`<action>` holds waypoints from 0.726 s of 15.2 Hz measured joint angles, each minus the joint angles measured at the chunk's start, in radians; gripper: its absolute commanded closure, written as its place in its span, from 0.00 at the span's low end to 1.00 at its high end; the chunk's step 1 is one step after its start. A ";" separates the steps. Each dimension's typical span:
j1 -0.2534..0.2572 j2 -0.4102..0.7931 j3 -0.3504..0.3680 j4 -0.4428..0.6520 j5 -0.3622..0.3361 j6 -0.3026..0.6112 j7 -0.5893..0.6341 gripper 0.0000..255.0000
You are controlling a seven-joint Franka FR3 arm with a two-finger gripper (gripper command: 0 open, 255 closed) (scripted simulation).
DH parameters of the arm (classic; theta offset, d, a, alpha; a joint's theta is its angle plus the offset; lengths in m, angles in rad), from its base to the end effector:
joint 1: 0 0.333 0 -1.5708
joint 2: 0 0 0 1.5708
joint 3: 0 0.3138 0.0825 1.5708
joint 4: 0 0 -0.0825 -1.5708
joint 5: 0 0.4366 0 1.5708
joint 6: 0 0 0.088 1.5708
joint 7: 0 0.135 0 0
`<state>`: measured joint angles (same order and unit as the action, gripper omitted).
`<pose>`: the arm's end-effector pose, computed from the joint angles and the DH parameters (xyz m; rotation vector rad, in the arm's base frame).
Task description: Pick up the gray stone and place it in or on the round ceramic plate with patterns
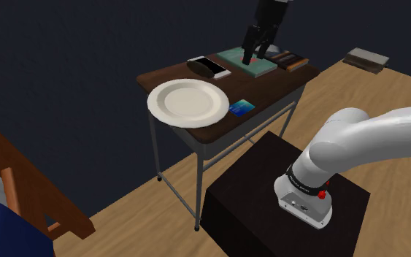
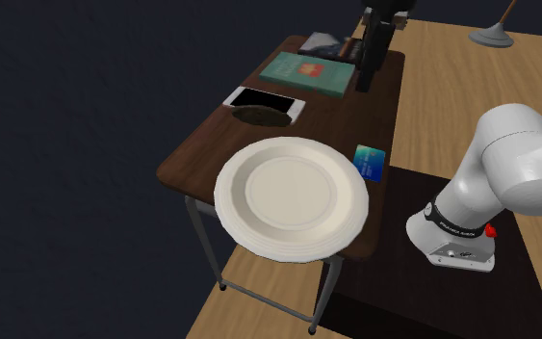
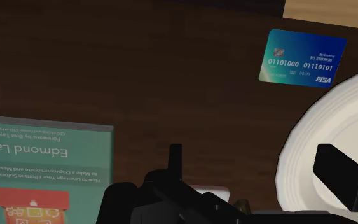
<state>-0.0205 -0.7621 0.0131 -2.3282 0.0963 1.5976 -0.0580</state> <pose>0.3716 0.0108 0.5698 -3.0542 -0.0703 -0.0526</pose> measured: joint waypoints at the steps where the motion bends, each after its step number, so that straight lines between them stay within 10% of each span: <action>1: 0.000 0.000 0.000 0.000 0.000 0.000 0.000 0.00; 11: 0.000 0.350 0.124 0.197 -0.073 0.135 0.099 0.00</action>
<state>-0.0203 -0.4123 0.1376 -2.1312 0.0232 1.7325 0.0413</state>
